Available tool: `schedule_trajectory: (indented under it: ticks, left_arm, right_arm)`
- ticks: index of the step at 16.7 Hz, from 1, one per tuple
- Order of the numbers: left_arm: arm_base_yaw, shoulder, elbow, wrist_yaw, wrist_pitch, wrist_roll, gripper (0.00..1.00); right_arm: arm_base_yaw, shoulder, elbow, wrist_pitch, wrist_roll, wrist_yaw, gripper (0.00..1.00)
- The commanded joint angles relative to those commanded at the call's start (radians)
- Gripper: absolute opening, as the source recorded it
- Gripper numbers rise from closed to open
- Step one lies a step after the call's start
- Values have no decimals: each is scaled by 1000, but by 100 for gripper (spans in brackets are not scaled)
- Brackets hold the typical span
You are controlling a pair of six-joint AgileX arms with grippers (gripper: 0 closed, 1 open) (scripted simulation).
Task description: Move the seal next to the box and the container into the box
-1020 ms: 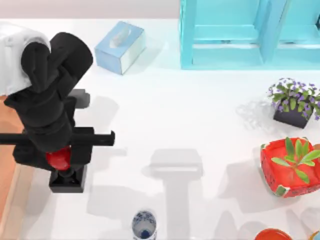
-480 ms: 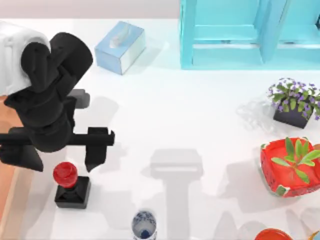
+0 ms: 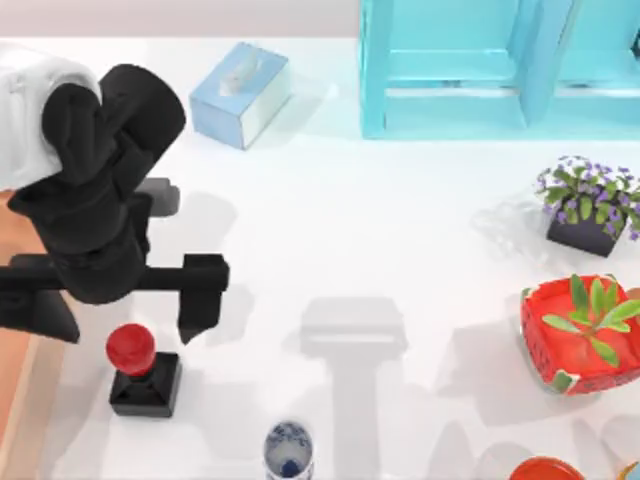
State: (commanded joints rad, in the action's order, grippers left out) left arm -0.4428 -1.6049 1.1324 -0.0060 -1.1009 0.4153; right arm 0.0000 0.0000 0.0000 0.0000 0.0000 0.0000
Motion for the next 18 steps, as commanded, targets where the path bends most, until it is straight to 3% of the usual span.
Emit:
schedule_trajectory:
  ticks: [10, 18]
  left_arm:
    - [-5, 12, 364, 0, -378, 6, 100]
    - [-41, -3, 365, 0, -373, 42, 100]
  right_arm:
    - [0, 0, 0, 0, 0, 0, 100]
    - [0, 0, 0, 0, 0, 0, 100]
